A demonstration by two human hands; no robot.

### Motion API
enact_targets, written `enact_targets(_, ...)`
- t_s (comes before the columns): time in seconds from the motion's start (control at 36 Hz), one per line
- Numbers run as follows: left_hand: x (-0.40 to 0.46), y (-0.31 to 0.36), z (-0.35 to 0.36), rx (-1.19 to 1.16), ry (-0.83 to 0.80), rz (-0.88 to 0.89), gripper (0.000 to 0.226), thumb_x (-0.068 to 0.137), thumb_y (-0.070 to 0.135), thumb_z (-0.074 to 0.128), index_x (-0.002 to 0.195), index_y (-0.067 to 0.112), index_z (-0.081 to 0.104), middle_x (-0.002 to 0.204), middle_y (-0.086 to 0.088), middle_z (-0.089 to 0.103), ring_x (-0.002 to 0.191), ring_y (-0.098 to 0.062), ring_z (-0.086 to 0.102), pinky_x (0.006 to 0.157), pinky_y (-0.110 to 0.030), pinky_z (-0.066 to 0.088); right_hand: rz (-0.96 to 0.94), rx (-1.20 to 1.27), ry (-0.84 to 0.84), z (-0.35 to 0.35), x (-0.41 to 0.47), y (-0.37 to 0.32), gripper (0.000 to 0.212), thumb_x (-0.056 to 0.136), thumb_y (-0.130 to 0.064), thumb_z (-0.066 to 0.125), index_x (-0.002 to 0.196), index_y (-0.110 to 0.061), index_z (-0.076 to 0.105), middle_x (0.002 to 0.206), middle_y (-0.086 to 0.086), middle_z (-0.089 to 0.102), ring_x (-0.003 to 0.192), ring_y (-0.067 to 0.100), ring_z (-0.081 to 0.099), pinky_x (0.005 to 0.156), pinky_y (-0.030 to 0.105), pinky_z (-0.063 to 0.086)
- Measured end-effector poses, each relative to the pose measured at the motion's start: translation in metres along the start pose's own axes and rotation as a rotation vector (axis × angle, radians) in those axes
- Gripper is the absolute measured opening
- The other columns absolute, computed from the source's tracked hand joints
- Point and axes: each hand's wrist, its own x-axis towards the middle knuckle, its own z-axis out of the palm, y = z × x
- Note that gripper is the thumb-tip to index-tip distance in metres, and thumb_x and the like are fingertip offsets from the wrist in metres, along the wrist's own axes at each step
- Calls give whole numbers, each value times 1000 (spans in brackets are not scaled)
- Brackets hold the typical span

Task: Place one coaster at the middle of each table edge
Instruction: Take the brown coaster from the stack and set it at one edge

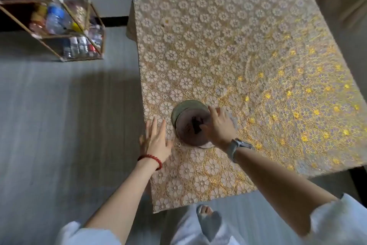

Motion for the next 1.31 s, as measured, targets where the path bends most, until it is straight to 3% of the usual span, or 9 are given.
enact_targets(0.19, 8, -7, 8, 108, 11, 7, 65, 87, 26, 39, 142, 30, 4, 154, 2, -14, 139, -19, -22, 107, -62, 1, 11, -119, -16, 13, 15, 2, 49, 82, -23, 57, 124, -9, 35, 119, 13, 42, 105, 25, 40, 88, 35, 41)
enact_targets(0.33, 9, 0, 3, 102, 20, -17, 65, 85, 23, 42, 141, 28, 11, 155, 1, -9, 140, -20, -18, 108, -63, 3, -6, -97, -42, 9, 22, 5, 58, 80, -24, 59, 129, -10, 31, 123, 13, 43, 109, 26, 39, 92, 36, 40)
enact_targets(0.47, 10, 7, 2, 102, 53, -60, 64, 83, 21, 48, 140, 26, 16, 155, -1, -3, 141, -21, -13, 111, -62, 4, -19, -106, -59, 11, 22, 0, 49, 79, -15, 53, 124, -8, 35, 120, 13, 42, 106, 28, 37, 89, 39, 40)
enact_targets(0.61, 12, 16, 10, 75, 101, -125, 67, 80, 12, 48, 138, 27, 18, 155, 1, -4, 141, -20, -14, 111, -62, 1, -118, -127, -83, 11, 32, 4, 63, 78, -9, 49, 135, -11, 22, 127, 13, 37, 114, 30, 35, 94, 43, 39)
enact_targets(0.72, 12, 19, 16, 67, 132, -164, 69, 82, 9, 47, 140, 28, 15, 155, 3, -7, 140, -18, -16, 110, -63, 0, -212, -171, -21, 8, 37, 5, 43, 79, -4, 45, 121, -7, 40, 116, 14, 42, 105, 29, 39, 90, 40, 39)
enact_targets(0.89, 6, 26, 14, -21, 198, -223, 61, 83, 10, 48, 138, 28, 26, 155, 1, 6, 142, -21, -3, 110, -61, 2, -288, 157, 35, -13, 26, 30, 21, 90, -9, 45, 108, -6, 56, 102, 10, 54, 88, 21, 50, 69, 28, 48)
enact_targets(1.11, -30, 93, 30, -110, 299, -156, 53, 86, 14, 50, 136, 17, 34, 151, -9, 20, 140, -25, 14, 114, -55, 9, 100, 980, -14, -58, -36, 129, 28, 90, 2, 40, 96, -23, 50, 85, 2, 58, 55, -2, 54, 44, 8, 42)
enact_targets(1.19, -42, 131, 52, -175, 276, -56, 50, 86, 13, 50, 134, 15, 37, 149, -13, 24, 137, -26, 21, 114, -51, 16, 192, 995, 16, -64, -59, 171, 32, 90, 4, 39, 90, -27, 48, 77, 2, 57, 44, -2, 49, 40, 13, 41)
enact_targets(1.31, -58, 174, 90, -251, 222, 84, 48, 84, 6, 50, 131, 10, 40, 144, -12, 31, 133, -24, 30, 106, -19, 15, 266, 835, 8, -62, -83, 212, 22, 88, 6, 40, 97, -13, 46, 73, 6, 58, 42, -1, 51, 40, 16, 43)
